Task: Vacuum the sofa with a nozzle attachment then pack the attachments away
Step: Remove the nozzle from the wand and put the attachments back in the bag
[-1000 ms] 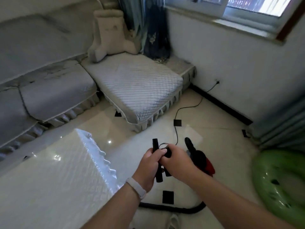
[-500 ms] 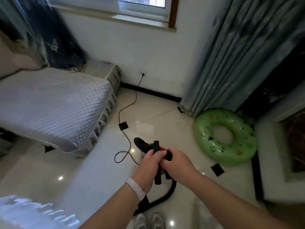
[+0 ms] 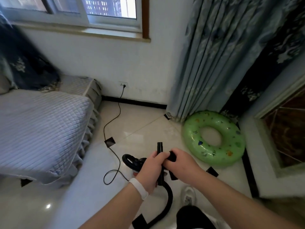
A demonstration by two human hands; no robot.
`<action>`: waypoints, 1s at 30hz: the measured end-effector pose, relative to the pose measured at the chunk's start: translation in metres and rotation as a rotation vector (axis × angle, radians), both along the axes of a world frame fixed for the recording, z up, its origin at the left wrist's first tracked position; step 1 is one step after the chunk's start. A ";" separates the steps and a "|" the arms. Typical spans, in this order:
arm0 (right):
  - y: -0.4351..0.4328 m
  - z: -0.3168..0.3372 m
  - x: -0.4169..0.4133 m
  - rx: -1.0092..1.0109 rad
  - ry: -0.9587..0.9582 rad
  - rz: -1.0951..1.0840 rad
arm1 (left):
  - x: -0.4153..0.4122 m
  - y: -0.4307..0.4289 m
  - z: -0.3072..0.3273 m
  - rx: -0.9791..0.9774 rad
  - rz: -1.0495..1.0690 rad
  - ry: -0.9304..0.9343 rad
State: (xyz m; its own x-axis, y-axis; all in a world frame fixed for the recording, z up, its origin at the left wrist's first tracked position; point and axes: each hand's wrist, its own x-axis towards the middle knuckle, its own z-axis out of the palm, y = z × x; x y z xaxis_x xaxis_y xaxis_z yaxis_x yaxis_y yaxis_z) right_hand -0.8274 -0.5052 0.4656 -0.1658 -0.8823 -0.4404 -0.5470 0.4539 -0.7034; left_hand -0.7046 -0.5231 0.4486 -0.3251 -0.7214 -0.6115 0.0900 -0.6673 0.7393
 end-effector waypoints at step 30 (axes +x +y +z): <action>-0.331 -0.072 -0.291 0.195 -0.163 0.427 | -0.284 -0.291 -0.060 0.103 0.316 -0.330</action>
State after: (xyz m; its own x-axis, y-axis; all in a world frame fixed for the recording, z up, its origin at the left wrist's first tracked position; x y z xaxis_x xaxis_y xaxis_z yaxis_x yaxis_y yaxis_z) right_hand -1.1184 -0.8358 0.3940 0.2772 -0.7552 -0.5939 -0.6030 0.3445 -0.7195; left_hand -0.9887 -0.8141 0.3887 0.1247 -0.6841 -0.7186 0.0720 -0.7162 0.6942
